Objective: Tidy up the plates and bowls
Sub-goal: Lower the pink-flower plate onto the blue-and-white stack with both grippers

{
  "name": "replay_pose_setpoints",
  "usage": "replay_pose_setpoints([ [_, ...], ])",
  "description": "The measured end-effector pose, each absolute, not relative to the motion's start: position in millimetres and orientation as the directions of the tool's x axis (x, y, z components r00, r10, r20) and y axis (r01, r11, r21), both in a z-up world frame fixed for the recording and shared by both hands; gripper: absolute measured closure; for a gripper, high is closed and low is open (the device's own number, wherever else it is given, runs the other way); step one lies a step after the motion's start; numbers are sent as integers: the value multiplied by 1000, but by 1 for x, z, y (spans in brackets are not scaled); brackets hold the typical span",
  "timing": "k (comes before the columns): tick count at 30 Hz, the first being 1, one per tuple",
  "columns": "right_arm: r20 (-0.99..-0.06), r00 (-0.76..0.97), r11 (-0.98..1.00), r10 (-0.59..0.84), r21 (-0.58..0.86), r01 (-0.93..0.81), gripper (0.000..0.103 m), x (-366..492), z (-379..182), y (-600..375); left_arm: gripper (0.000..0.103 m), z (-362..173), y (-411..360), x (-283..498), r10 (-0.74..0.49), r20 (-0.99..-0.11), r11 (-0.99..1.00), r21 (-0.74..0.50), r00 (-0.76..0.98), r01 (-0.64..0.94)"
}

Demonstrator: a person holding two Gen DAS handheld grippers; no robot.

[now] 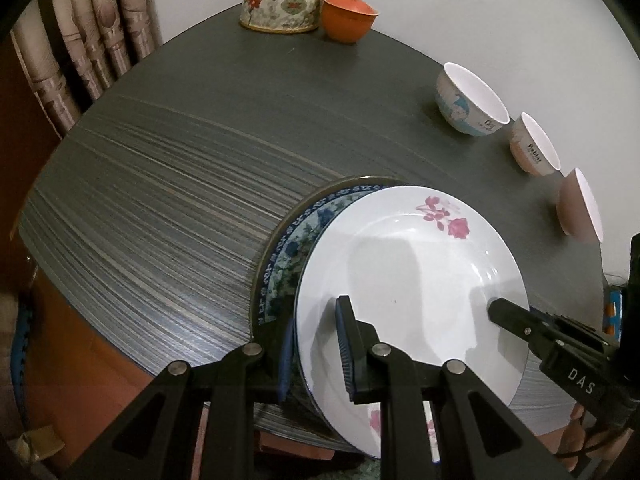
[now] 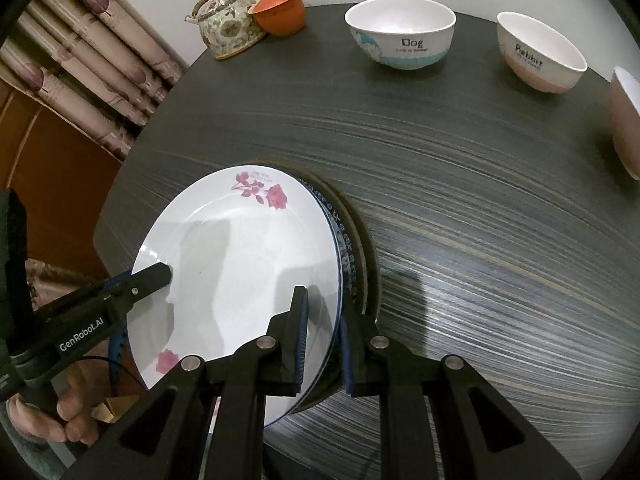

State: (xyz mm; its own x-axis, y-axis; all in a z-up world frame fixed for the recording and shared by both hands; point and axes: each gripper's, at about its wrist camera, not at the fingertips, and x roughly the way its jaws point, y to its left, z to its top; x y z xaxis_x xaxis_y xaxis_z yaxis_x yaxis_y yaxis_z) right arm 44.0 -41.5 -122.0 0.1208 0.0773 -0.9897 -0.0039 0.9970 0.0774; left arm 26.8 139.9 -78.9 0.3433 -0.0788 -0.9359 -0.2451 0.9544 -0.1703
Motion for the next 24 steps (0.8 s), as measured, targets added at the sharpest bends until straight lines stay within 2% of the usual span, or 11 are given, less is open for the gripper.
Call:
replay_pose_setpoints([
  [14, -993, 82, 997, 83, 83, 5, 88, 50, -138, -35, 83, -88, 148, 31, -73, -939, 949, -168, 336, -265],
  [16, -994, 78, 997, 78, 78, 2, 87, 50, -140, -35, 84, -88, 150, 30, -71, -939, 950, -166, 338, -263],
  [17, -994, 76, 997, 76, 76, 3, 87, 49, -140, -35, 84, -88, 150, 30, -116, -933, 946, -208, 339, -248],
  [24, -994, 74, 997, 79, 80, 10, 84, 52, -142, -34, 84, -89, 148, 35, -106, -934, 948, -199, 342, -249],
])
